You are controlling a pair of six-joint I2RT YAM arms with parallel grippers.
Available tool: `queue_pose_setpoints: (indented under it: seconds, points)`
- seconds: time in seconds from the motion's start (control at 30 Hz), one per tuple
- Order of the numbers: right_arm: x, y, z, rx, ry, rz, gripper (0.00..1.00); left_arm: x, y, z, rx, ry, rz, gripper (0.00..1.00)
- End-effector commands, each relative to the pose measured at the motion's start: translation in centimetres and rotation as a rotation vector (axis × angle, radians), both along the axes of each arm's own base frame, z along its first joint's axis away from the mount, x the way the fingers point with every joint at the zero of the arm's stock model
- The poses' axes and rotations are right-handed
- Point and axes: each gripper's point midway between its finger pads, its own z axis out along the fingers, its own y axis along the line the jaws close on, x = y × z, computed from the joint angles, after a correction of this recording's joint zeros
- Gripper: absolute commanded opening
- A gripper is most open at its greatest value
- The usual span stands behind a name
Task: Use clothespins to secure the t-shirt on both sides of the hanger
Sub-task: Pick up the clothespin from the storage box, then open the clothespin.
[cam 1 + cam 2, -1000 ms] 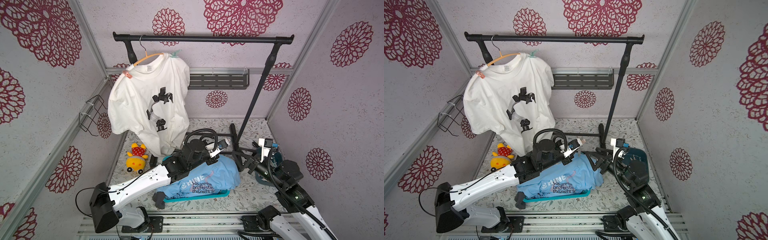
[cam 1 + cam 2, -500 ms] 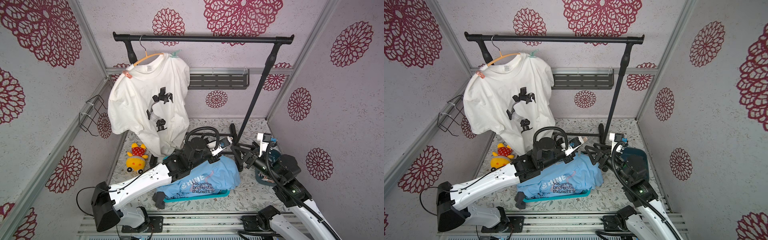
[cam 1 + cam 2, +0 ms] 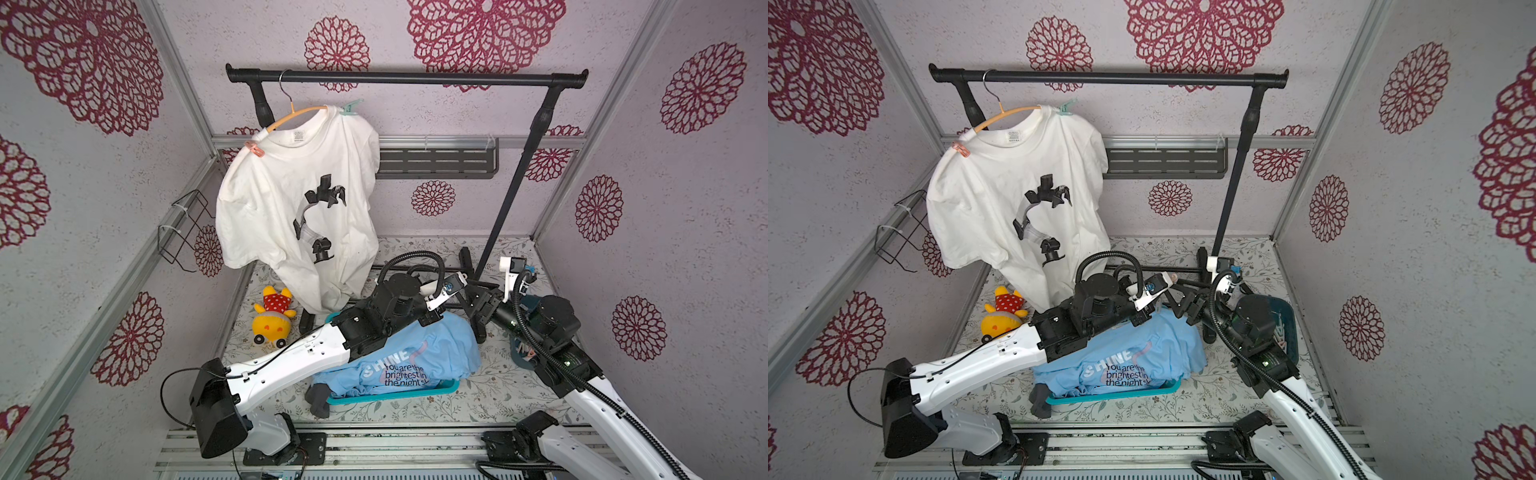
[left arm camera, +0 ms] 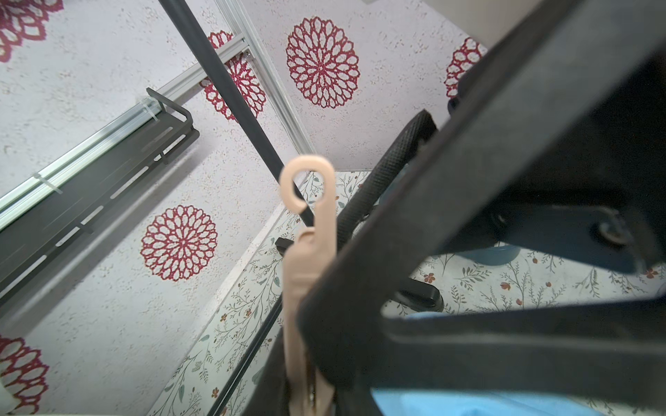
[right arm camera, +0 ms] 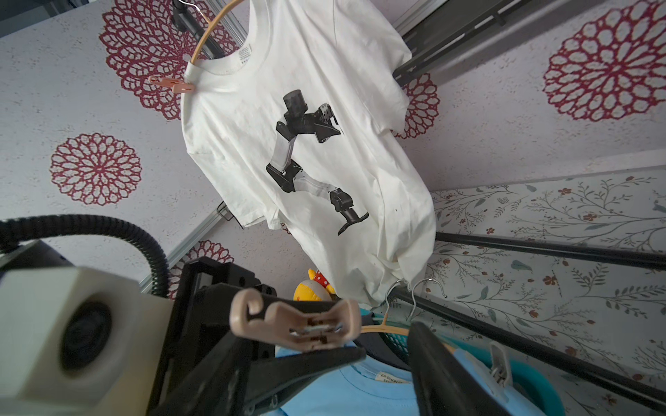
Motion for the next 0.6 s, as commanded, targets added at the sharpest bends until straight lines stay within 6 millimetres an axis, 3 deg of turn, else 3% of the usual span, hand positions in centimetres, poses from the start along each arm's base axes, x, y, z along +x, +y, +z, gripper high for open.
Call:
queue_pose_setpoints:
  seconds: [0.0,0.57]
  points:
    - [-0.3,-0.4,4.0,0.079,-0.095,-0.022,0.66,-0.1,-0.3,0.8,-0.018,-0.003,0.002,0.0]
    - [0.9,-0.2,3.5,0.084,-0.095,-0.054,0.44,0.1,-0.5,0.2,-0.01,0.006,0.007,0.0]
